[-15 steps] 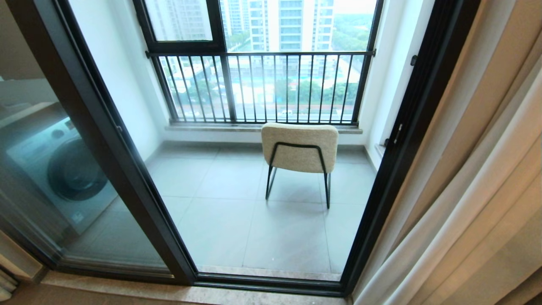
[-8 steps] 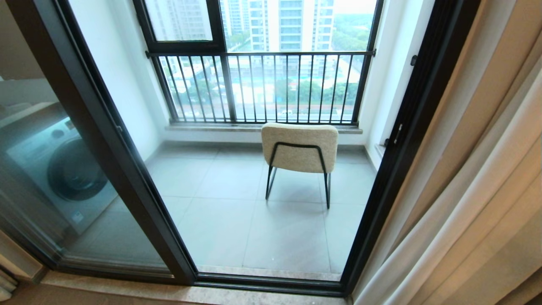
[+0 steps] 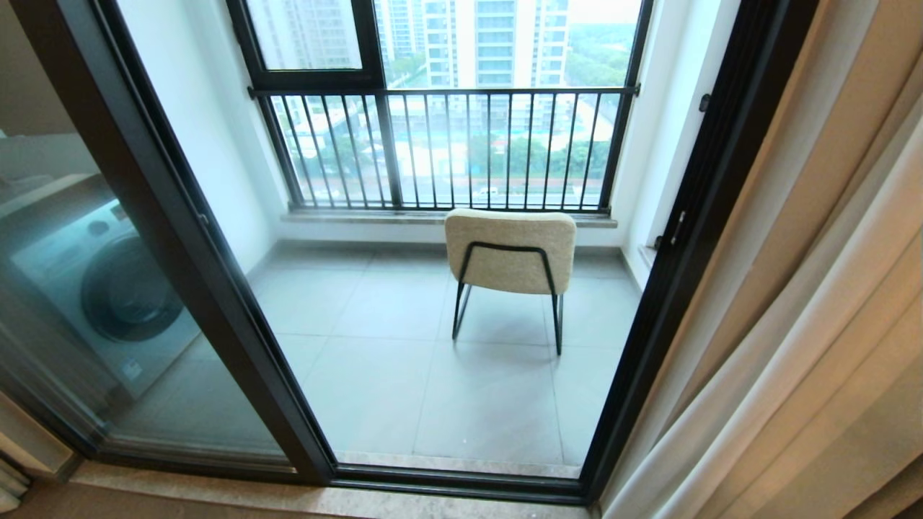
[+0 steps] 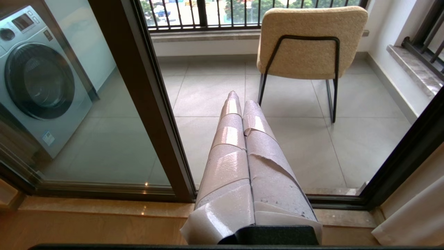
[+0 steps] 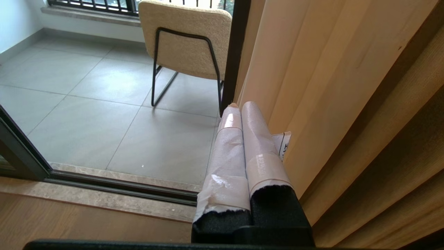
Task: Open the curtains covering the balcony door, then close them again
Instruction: Close the inner curtains on both sides
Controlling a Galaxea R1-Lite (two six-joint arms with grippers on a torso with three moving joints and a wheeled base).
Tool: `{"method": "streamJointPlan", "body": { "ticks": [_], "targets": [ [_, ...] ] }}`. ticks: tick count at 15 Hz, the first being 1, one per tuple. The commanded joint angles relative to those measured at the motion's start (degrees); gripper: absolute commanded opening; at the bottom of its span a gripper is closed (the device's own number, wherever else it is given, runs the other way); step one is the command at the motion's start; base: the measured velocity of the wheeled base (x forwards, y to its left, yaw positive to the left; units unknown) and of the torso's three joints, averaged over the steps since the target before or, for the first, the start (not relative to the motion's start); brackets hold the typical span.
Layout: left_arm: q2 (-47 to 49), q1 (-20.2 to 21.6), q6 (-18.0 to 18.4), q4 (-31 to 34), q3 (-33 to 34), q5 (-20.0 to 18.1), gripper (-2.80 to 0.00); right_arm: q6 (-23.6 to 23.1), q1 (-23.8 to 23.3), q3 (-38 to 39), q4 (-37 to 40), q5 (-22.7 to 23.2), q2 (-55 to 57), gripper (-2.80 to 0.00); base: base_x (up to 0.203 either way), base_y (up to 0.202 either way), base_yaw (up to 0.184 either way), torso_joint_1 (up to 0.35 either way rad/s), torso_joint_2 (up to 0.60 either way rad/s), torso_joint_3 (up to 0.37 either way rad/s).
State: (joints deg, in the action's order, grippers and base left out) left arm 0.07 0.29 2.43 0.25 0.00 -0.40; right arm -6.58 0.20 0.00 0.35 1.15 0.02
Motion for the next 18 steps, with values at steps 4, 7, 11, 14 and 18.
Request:
{"method": "streamJointPlan", "body": {
  "ticks": [4,7,11,14,18],
  "targets": [
    [0.0,0.0,0.0,0.0,0.0,0.0,-2.8,-0.4,-0.2,0.0,-1.0,-0.4,5.1,-2.8,0.0,0.0,0.0,0.0,0.0,0.0],
    [0.0,0.1,0.0,0.0,0.0,0.0,-2.8,-0.2,0.7,0.0,-10.4,-0.4,13.3,-2.8,0.0,0.0,0.0,0.0,0.0,0.0],
    [0.0,0.1,0.0,0.0,0.0,0.0,-2.8,-0.3,1.7,0.0,-27.8,-0.3,25.4,-2.8,0.0,0.0,0.0,0.0,0.0,0.0],
    [0.0,0.1,0.0,0.0,0.0,0.1,-2.8,-0.7,1.8,-0.3,-42.6,-0.4,34.3,-2.8,0.0,0.0,0.0,0.0,0.0,0.0],
    [0.0,0.0,0.0,0.0,0.0,0.0,-2.8,-2.7,1.9,-7.7,-52.4,0.1,44.7,-2.8,0.0,0.0,0.0,0.0,0.0,0.0]
  ]
}}
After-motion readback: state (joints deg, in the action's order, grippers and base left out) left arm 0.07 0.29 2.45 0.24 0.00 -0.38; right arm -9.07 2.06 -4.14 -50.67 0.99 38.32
